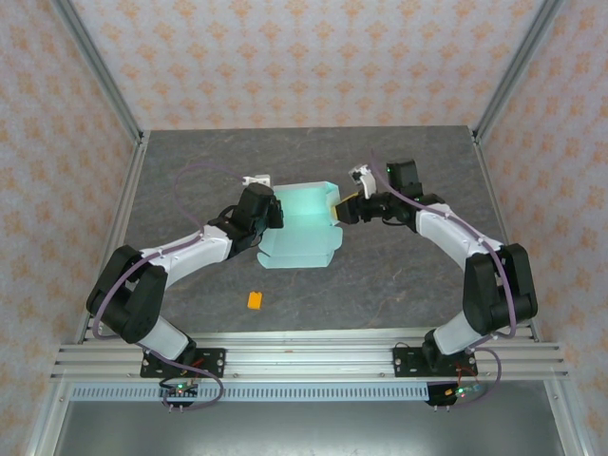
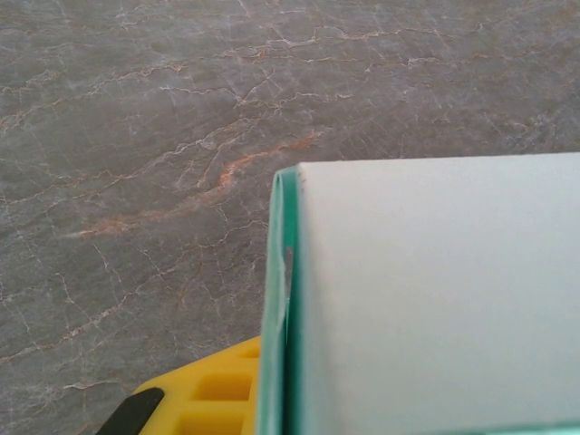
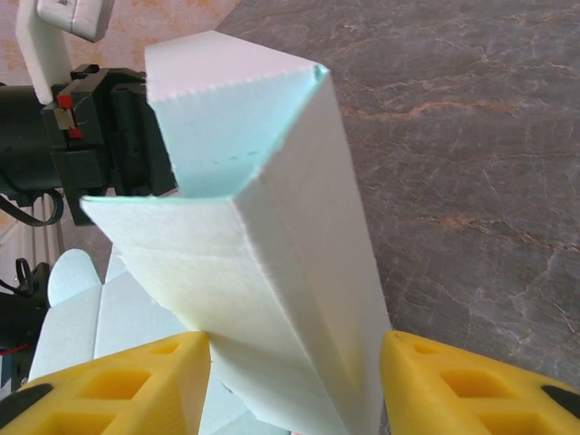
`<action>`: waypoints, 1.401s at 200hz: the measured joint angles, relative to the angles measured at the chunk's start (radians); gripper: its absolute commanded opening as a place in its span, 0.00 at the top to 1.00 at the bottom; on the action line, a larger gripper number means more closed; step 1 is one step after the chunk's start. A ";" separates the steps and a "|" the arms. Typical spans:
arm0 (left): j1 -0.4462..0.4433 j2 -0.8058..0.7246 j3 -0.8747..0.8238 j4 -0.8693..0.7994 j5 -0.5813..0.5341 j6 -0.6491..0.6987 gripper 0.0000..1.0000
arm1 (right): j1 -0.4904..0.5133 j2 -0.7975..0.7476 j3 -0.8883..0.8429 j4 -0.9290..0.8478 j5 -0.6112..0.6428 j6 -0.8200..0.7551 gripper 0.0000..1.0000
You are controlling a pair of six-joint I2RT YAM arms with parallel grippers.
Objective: Fold the paper box
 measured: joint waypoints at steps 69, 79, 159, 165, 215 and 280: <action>0.000 0.000 0.010 -0.005 0.001 0.000 1.00 | 0.029 0.003 0.011 0.026 0.035 0.003 0.55; -0.001 0.000 0.013 -0.006 -0.002 0.000 1.00 | 0.035 0.003 0.011 0.035 0.044 0.005 0.56; -0.014 0.000 0.027 -0.011 -0.022 0.000 1.00 | 0.089 -0.020 -0.027 0.144 0.222 0.054 0.60; -0.019 0.000 0.028 -0.011 -0.022 0.000 1.00 | 0.093 -0.025 -0.031 0.150 0.239 0.058 0.60; -0.027 0.001 0.039 -0.014 -0.026 0.000 1.00 | 0.146 -0.049 -0.056 0.201 0.423 0.060 0.66; -0.027 0.001 0.039 -0.026 -0.029 0.000 1.00 | 0.249 -0.054 -0.059 0.209 0.729 0.042 0.78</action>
